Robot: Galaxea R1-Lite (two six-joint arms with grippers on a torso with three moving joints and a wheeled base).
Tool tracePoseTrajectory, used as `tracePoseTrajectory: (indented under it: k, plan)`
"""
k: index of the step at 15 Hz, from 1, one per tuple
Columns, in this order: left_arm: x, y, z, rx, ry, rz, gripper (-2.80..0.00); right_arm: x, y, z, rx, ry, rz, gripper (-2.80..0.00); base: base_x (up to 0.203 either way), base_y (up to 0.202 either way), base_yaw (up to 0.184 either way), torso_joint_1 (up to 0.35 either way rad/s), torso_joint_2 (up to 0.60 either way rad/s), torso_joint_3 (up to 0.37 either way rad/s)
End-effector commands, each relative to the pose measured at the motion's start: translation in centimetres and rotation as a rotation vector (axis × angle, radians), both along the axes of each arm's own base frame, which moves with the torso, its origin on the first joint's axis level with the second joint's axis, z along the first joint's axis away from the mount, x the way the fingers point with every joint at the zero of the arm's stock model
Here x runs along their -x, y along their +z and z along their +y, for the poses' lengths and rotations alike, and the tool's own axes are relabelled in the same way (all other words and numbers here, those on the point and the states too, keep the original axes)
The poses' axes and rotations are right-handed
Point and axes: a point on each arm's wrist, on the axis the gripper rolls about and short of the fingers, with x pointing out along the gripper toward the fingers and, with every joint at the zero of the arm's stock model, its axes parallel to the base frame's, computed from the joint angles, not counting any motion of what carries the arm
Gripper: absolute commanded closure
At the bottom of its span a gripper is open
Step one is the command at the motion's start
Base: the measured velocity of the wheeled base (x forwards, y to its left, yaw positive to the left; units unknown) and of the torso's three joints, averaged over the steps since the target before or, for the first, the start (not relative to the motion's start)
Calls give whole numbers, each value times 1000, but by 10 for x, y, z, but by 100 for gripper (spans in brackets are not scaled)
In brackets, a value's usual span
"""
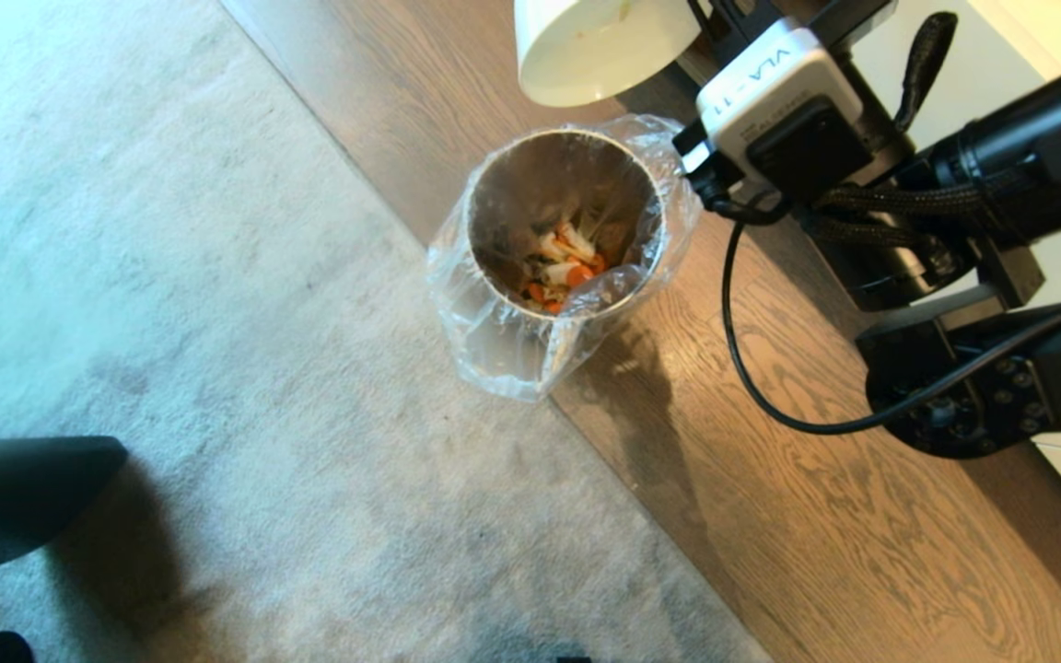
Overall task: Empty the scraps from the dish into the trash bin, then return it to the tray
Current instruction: Pour the leftover food from the bowl into the trash can, then put the bowl back to the table
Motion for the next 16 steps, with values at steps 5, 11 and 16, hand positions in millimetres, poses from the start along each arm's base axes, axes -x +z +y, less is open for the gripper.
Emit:
tracePoseTrajectory:
  k: [5, 11, 16]
  plan:
    - [0, 0, 0, 1, 0, -1, 0, 4, 3, -3, -15, -1, -26, 0, 0, 0, 0, 0, 0, 0]
    - [0, 0, 0, 1, 0, -1, 0, 17, 14, -13, -21, -4, -6, 0, 0, 0, 0, 0, 0, 0]
    - [0, 0, 0, 1, 0, -1, 0, 39, 25, -33, -61, -62, 114, 0, 0, 0, 0, 0, 0, 0]
